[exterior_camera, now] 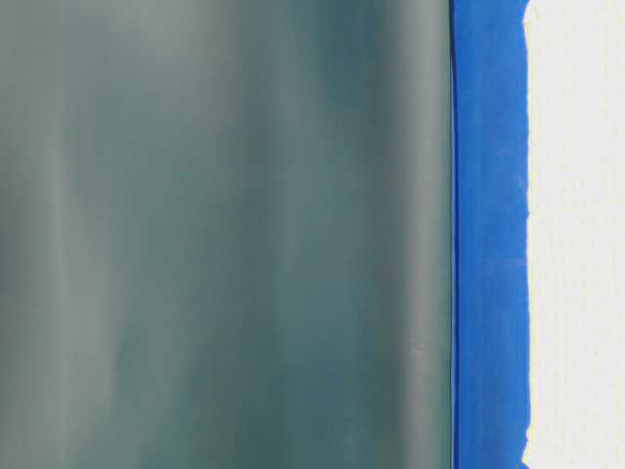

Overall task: Fold the yellow towel.
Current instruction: 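Move both grippers to the towel's far corners and pinch them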

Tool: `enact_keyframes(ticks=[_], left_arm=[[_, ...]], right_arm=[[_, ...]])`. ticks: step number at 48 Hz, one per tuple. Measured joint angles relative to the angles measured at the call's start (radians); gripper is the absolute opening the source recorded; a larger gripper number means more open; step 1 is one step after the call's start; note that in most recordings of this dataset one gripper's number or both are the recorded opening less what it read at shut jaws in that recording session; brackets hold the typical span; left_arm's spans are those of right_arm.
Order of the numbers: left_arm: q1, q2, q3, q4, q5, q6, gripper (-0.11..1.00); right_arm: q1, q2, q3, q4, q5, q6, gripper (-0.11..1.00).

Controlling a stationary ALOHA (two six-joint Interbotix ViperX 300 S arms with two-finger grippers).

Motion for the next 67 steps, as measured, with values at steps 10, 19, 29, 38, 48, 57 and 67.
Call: enact_keyframes(ticks=[10, 19, 29, 38, 48, 57, 67], left_arm=[[0.008, 0.006, -0.003, -0.029, 0.015, 0.012, 0.00], [0.081, 0.064, -0.003, -0.031, 0.034, 0.012, 0.00], [0.212, 0.164, -0.003, -0.032, 0.037, 0.012, 0.03], [0.287, 0.270, -0.003, -0.035, 0.037, 0.011, 0.50], [0.341, 0.456, -0.003, -0.038, 0.017, 0.011, 0.74], [0.385, 0.667, -0.014, -0.038, -0.060, 0.008, 0.71], [0.440, 0.833, -0.054, -0.038, -0.098, 0.008, 0.70]], right_arm=[[-0.031, 0.012, -0.021, 0.005, 0.058, 0.011, 0.00], [-0.101, 0.055, -0.028, 0.026, 0.098, 0.012, 0.00], [-0.215, 0.132, -0.028, 0.061, 0.103, 0.012, 0.01], [-0.311, 0.261, -0.028, 0.091, 0.121, 0.012, 0.44], [-0.391, 0.433, -0.028, 0.100, 0.115, 0.012, 0.69], [-0.445, 0.604, -0.034, 0.115, 0.078, 0.012, 0.66], [-0.472, 0.759, -0.058, 0.124, 0.021, 0.012, 0.66]])
